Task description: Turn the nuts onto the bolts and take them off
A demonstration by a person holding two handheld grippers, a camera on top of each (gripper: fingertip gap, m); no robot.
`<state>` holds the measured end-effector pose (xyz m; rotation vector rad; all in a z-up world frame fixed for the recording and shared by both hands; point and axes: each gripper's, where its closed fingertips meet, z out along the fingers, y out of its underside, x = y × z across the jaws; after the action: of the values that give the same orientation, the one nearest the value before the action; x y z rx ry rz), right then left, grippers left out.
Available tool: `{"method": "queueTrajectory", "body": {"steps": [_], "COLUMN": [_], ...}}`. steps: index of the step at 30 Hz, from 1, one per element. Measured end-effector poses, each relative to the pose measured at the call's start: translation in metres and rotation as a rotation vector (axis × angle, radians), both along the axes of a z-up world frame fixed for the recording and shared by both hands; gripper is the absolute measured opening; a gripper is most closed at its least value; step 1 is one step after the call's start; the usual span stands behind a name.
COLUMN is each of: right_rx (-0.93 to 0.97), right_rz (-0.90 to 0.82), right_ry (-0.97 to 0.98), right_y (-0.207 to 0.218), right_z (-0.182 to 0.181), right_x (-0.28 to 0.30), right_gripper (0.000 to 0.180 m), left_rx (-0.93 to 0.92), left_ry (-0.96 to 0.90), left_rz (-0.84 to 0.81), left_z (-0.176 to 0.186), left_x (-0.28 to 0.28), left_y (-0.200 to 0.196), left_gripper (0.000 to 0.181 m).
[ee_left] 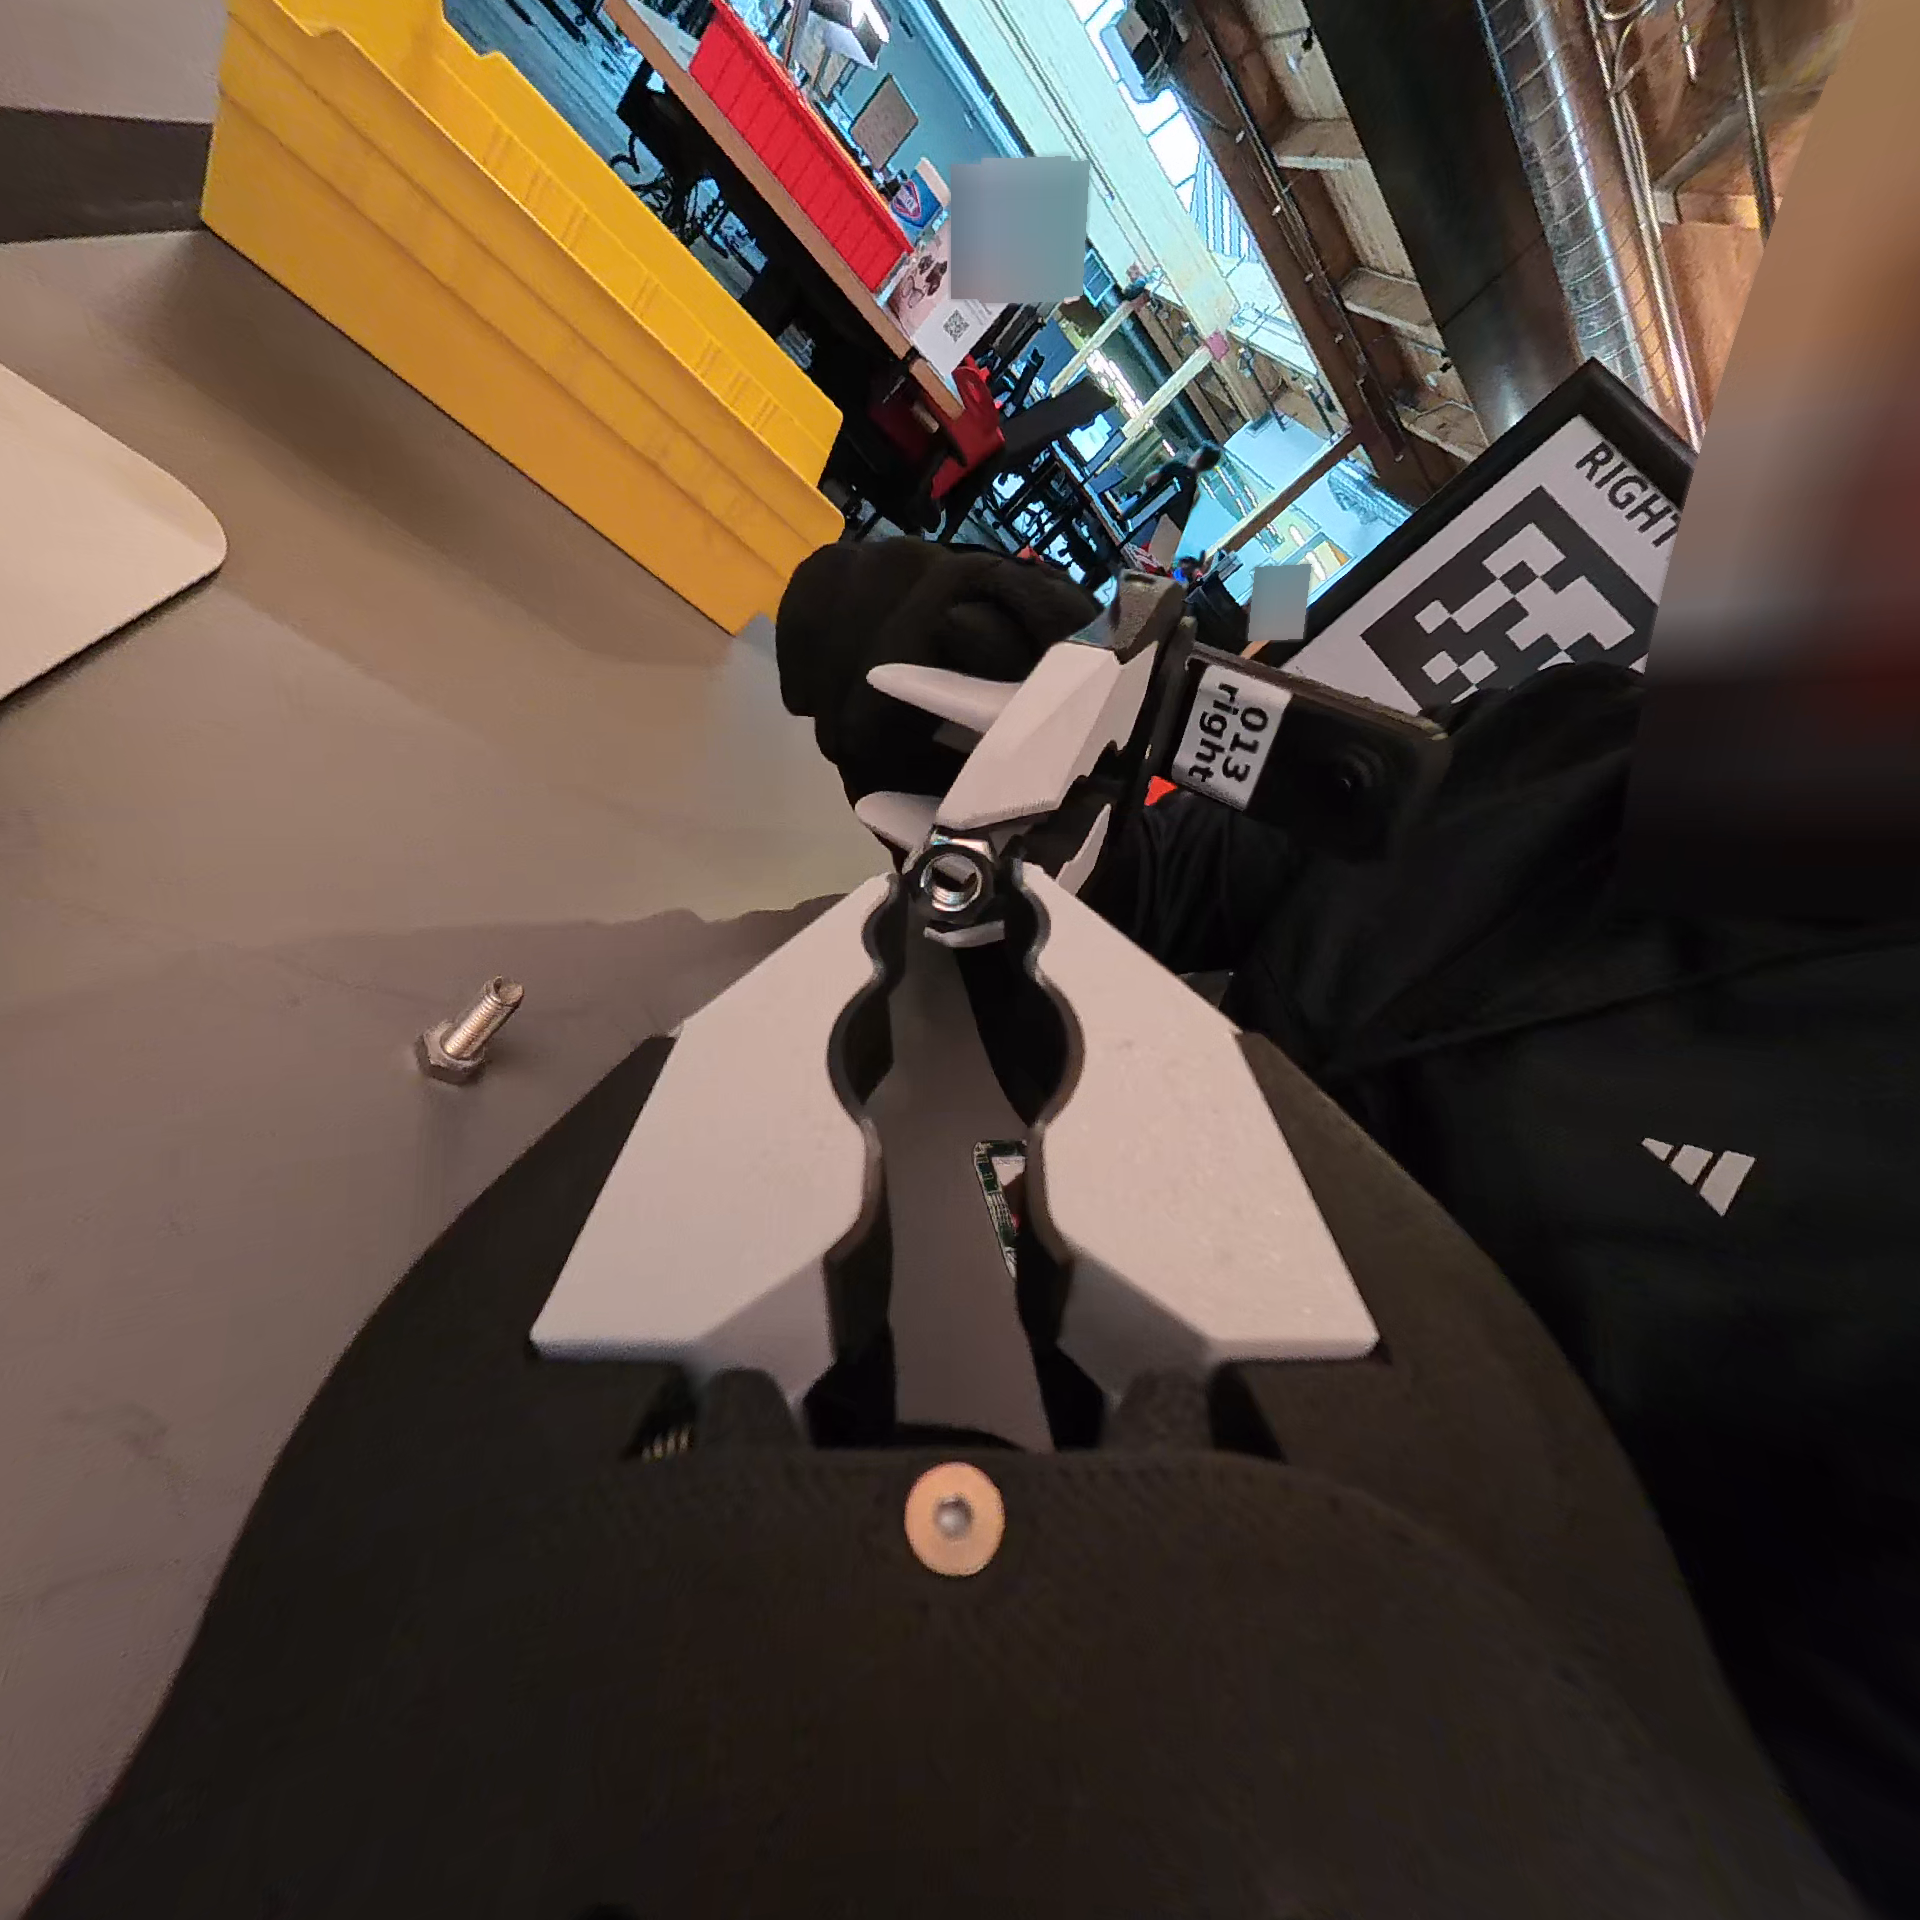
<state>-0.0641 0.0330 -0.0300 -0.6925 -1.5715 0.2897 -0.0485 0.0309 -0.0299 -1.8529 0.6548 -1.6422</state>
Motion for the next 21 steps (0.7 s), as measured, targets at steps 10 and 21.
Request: {"method": "queueTrajectory", "body": {"steps": [10, 21], "right_rx": [-0.137, -0.577], "right_rz": [-0.027, -0.234], "right_ry": [0.028, -0.498], "right_y": [0.016, 0.069], "right_z": [0.01, -0.066], "right_x": [0.01, 0.073], "right_gripper": [0.015, 0.015], "left_rx": [0.035, 0.343], "left_ry": [0.097, 0.626], "left_rz": [0.168, 0.416], "left_z": [0.002, -0.064], "left_x": [-0.011, -0.013], "left_y": [0.021, 0.022], "left_gripper": [0.035, 0.02]}}
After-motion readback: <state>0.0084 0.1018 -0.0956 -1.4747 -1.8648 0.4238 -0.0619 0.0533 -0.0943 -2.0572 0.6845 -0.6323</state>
